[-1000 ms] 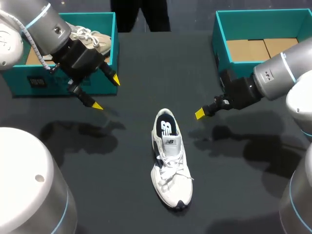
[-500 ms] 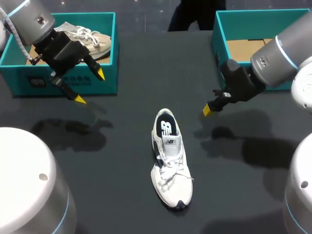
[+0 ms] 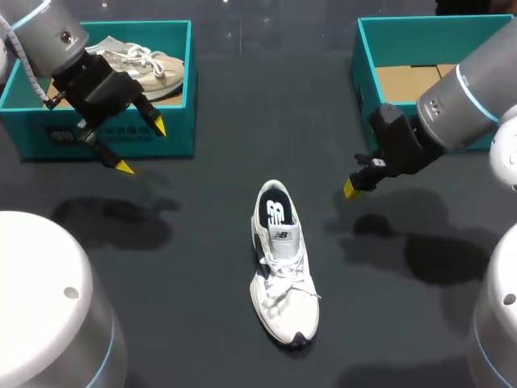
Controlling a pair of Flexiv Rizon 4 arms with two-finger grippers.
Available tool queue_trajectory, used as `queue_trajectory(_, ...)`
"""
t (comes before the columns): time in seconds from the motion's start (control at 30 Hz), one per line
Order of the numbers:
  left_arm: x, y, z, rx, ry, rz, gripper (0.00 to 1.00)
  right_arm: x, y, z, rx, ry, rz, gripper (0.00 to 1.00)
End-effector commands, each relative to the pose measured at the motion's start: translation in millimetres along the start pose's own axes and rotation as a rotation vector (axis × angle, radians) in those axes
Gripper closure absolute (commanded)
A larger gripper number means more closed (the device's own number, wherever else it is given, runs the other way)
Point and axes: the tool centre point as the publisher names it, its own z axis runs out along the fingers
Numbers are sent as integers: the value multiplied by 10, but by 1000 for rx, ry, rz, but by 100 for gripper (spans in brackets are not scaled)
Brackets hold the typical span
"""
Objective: Take the shoe out of the shoebox, open the shoe tongue, remove and reinsert the insole, then place the shoe into the shoebox
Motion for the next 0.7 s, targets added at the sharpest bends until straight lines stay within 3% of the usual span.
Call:
queue_trajectory(0.03, 46, 85, -99, -11, 9, -5, 0, 181, -129, -143, -13, -151, 32, 100)
queue_trajectory(0.3, 133, 246, -230, -37, 26, -9, 0, 511, -216, -155, -28, -294, 60, 100)
queue_trajectory(0.7, 133, 246, -230, -37, 26, -9, 0, 511, -216, -155, -28, -294, 60, 100)
